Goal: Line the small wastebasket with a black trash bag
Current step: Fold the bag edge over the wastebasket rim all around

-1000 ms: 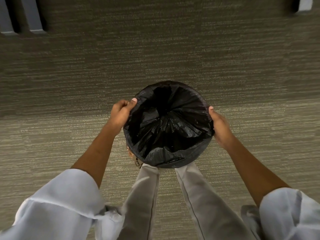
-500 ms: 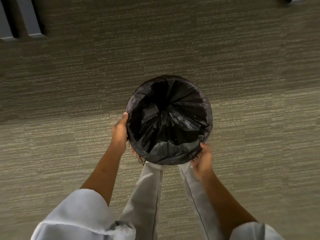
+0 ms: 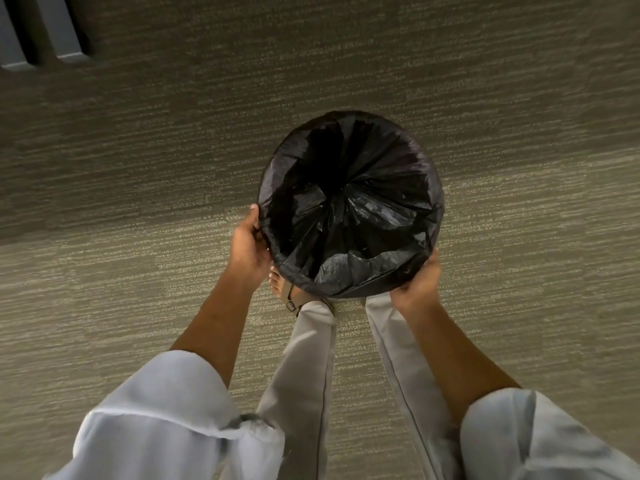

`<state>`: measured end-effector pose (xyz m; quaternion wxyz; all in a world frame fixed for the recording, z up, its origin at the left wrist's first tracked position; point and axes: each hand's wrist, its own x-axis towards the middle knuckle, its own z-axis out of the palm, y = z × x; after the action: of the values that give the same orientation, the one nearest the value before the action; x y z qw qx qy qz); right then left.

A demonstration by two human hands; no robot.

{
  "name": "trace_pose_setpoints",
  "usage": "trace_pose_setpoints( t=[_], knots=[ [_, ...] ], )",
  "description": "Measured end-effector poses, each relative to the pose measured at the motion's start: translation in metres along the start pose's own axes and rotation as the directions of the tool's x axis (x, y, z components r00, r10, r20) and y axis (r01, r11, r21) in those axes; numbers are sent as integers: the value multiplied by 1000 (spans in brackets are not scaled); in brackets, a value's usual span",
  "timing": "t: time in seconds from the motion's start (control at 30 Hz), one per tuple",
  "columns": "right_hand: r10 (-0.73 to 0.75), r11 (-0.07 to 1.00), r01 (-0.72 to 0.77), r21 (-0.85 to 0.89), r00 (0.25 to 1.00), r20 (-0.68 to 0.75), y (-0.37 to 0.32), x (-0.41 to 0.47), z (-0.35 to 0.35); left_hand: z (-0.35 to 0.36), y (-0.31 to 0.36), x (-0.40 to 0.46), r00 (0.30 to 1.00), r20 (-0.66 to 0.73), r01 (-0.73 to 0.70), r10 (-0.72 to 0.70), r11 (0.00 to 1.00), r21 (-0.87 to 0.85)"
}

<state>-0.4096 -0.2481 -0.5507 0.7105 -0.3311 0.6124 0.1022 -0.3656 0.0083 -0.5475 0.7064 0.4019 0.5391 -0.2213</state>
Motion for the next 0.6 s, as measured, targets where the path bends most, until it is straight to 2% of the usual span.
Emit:
trace_pose_setpoints(
  t=[0.1,0.23,0.3,0.37,0.5,0.6],
  knots=[
    [17,998,-14,56,998,-53,2,0,-14,-2,-3,-3,995,-90,-47,42,997,-54],
    [60,998,-58,20,990,-127,13,-17,-42,-11,-18,-16,972,-231,-59,30,991,-123],
    [86,996,-88,-2,984,-153,22,-27,-52,-18,-31,-25,965,-261,-53,26,994,-97],
    [126,988,-139,-63,976,-181,31,-34,-59,-28,-50,-35,973,-230,-8,1,1000,-30],
    [165,973,-180,-146,980,-108,43,-38,-56,-35,-79,-47,986,-76,153,-147,986,68],
    [158,966,-178,-189,981,-113,45,-33,-49,-29,-87,-39,982,-57,184,-179,978,103]
  ],
)
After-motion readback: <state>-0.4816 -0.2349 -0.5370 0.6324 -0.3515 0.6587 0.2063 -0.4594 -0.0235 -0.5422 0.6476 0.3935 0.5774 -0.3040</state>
